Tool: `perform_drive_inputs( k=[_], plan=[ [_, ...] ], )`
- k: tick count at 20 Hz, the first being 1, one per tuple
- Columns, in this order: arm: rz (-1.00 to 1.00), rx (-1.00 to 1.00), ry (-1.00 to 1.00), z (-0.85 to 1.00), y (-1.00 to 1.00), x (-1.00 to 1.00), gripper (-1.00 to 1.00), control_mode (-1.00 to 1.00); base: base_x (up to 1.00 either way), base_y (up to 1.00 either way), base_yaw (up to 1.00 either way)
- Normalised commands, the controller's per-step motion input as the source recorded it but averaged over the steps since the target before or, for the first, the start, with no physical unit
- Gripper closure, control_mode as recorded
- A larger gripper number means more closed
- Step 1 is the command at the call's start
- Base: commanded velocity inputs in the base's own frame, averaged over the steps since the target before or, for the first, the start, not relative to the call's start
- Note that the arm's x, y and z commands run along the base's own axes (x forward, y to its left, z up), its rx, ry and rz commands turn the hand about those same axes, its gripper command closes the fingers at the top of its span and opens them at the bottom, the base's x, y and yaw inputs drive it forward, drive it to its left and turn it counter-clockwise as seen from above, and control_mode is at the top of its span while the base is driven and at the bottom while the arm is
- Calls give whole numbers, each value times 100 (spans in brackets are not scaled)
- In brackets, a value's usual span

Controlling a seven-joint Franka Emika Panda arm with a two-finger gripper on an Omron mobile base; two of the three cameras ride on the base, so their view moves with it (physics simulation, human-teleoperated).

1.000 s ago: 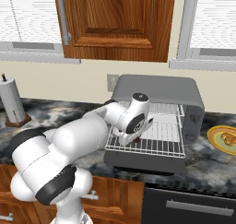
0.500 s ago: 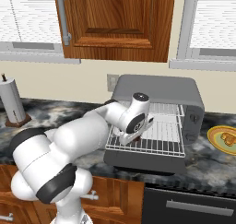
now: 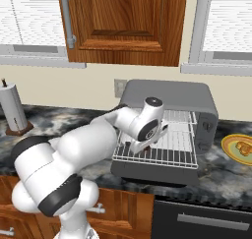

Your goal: Open the toaster oven door. Place the bread on the top rack in the toaster oven and place the chicken drumstick on the bottom rack.

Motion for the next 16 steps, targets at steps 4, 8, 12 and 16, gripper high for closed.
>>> perform_drive_inputs(
  k=[4,8,12,16],
  plan=[
    [-24,0,0,23,-18,-21,-100,-100,0,0,0],
    [-33,0,0,16,-16,-39,-100,-100,0,0,0],
    [-44,0,0,0,-10,-54,-100,-100,0,0,0],
    [-45,0,0,-13,0,-43,-100,-100,0,0,0]
  ],
)
